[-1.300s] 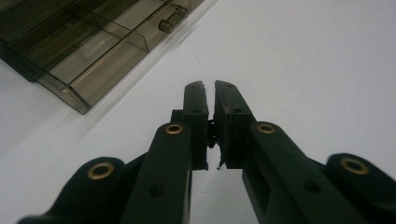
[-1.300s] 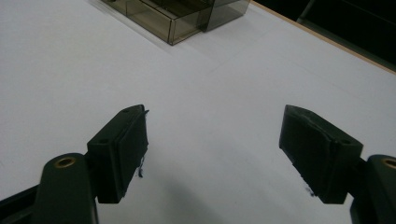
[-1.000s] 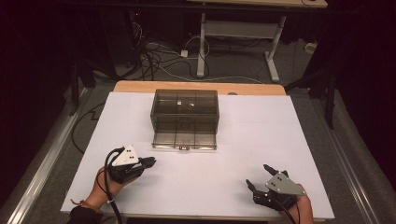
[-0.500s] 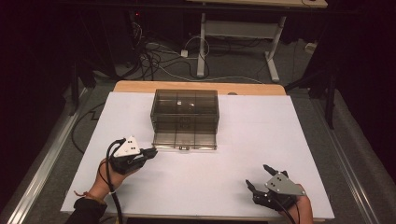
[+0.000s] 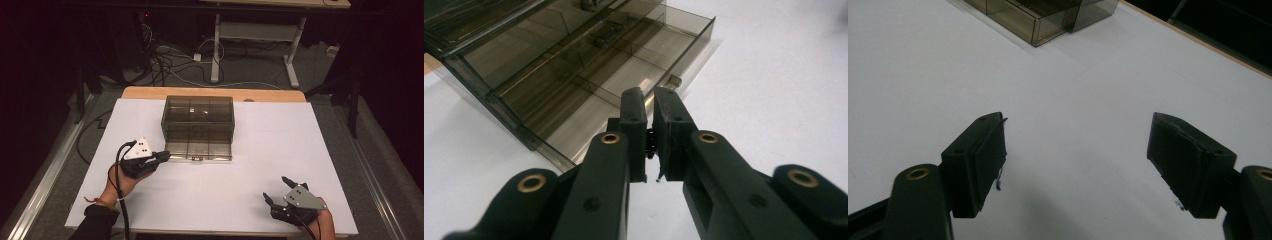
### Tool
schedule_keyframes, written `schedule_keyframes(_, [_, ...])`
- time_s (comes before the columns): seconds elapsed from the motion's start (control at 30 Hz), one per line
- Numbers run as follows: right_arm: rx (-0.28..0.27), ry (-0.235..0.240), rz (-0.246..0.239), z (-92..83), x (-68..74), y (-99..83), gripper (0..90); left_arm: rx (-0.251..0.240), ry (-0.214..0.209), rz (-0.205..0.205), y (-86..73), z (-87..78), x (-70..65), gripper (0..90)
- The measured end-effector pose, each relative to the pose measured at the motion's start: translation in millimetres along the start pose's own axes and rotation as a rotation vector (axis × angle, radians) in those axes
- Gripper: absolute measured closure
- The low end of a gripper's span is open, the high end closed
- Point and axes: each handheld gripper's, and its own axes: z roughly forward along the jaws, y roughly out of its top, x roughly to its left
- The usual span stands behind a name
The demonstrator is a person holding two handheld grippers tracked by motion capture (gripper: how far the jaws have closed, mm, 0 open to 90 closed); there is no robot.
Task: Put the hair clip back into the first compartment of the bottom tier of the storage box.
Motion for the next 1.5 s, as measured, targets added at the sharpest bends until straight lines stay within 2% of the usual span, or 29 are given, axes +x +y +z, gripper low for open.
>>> schedule_keyframes(0.4, [-0.001,-0.001,0.004,0.0,-0.6,-0.4,23.9,-0.012,0.002,-0.001,10.0,9.2,5.2,81.1])
schedule_keyframes(0.67, [0.0,-0.002,0.005,0.0,-0.5,-0.6,23.9,-0.022,-0.013,0.0,17.9,18.8,5.9,81.1])
schedule_keyframes(1.33, [0.002,0.0,0.002,0.5,-0.5,-0.9,23.9,-0.025,-0.051,0.009,35.6,45.1,2.9,81.0])
schedule_keyframes(1.5, [0.001,0.0,0.0,-0.3,-0.2,-0.7,23.9,-0.014,-0.047,0.028,39.8,49.5,0.4,81.1])
